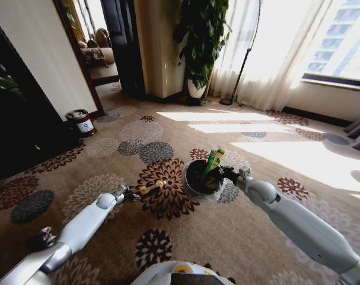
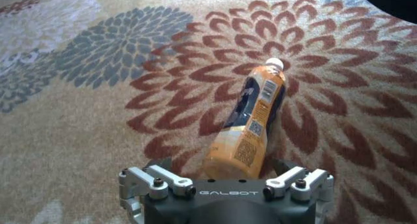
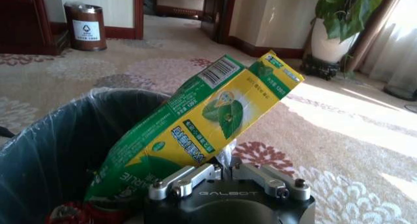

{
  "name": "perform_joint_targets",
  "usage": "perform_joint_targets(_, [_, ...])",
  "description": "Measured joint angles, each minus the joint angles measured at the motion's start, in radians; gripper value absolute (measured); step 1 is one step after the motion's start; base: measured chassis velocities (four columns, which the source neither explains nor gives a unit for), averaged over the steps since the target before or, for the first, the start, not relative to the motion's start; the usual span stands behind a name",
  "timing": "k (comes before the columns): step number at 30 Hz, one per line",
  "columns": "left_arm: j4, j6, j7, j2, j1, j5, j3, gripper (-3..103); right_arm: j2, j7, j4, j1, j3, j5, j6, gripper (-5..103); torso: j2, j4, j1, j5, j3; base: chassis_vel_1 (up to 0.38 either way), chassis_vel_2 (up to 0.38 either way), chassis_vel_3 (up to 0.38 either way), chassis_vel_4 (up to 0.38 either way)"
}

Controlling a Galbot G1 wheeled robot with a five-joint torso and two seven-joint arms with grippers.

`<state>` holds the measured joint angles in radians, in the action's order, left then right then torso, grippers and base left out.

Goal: Pick up the trash from the ground and place it into the trash bin.

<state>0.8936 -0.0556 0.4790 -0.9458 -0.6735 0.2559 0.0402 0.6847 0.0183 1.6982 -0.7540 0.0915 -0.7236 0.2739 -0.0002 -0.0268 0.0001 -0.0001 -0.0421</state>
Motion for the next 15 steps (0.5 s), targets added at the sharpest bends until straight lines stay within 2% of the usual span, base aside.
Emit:
perform_joint_targets(3, [-0.033,0.019,0.009,-0.014,0.026,-0.006,0.007,100,-0.003,0.000,-0.002,0.007,0.008,-0.003,0.000,3,0.000,0.0000,0.000,0.0000,0.000,0.000,0.000,0.000,0.000])
perform_joint_targets(6, [-0.142,0.058,0.021,-0.062,0.099,-0.008,0.029,100,-0.011,0.000,-0.007,0.014,0.027,-0.003,0.001,3,0.000,0.0002,0.000,0.0000,0.000,0.000,0.000,0.000,0.000])
perform_joint_targets(12, [-0.209,0.055,0.010,-0.101,0.119,0.018,0.021,100,-0.001,0.000,-0.022,0.058,0.079,-0.004,0.001,3,0.000,0.0003,0.000,0.0002,0.000,0.000,0.000,0.000,0.000])
perform_joint_targets(15, [-0.241,0.046,0.009,-0.123,0.124,0.034,0.010,100,0.008,0.000,-0.035,0.096,0.104,-0.011,0.001,3,0.000,-0.0008,0.000,0.0002,0.000,0.000,0.000,0.000,0.000])
